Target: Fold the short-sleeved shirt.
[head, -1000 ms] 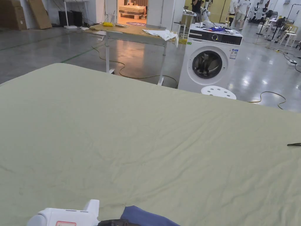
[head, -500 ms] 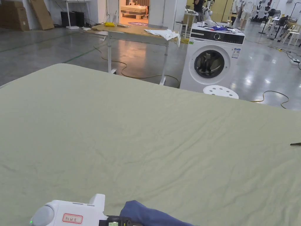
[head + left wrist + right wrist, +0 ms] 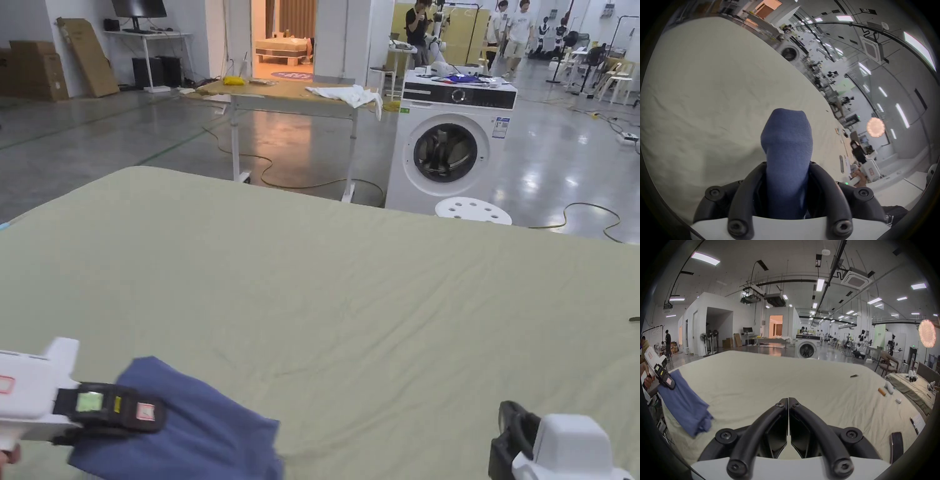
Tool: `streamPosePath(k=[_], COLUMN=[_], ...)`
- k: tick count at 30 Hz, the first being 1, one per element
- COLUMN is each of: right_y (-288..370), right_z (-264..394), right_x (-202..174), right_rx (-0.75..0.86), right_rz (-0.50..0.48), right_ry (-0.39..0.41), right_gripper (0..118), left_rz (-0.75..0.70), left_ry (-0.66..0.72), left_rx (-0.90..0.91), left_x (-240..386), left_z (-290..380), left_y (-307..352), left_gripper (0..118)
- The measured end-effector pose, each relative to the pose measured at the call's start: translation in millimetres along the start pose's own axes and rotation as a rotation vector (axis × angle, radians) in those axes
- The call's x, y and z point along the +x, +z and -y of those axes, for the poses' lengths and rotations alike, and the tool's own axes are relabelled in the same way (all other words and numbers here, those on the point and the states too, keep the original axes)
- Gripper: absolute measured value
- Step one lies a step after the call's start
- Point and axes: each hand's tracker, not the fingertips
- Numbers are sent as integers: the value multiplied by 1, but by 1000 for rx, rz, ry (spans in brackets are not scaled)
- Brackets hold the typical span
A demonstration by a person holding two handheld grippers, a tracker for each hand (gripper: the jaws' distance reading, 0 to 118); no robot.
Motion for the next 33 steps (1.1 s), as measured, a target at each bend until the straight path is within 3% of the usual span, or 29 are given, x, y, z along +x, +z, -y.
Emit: streamPosePath(k=[3, 6, 13, 17, 23, 28, 33], right_y=[0, 4, 7, 5, 0, -4, -5], right_z=[-12, -16, -3, 6, 9, 10, 12], right_x=[11, 20, 25, 29, 32, 32, 32], right_rx=[23, 23, -18, -45, -64, -71, -66], right_rz=[22, 31, 39, 42, 46, 46, 42], right_ry=[-8, -42, -51, -51, -58, -66, -78], right_gripper=[0, 0, 0, 0, 0, 0, 0], left_rz=[-123, -217, -376, -488, -734, -820, -720], left_ry=[-7, -43, 62, 52, -115, -269, -420], left_rx=[39, 46, -5, 14, 137, 247, 369], left_x=[-32, -23, -44, -41, -8, 29, 59], left_z=[-35, -41, -43, -42, -42, -35, -18], left_y=[42, 67, 81, 84, 103, 99, 69], left_gripper=[25, 25, 26, 48, 64, 64, 64])
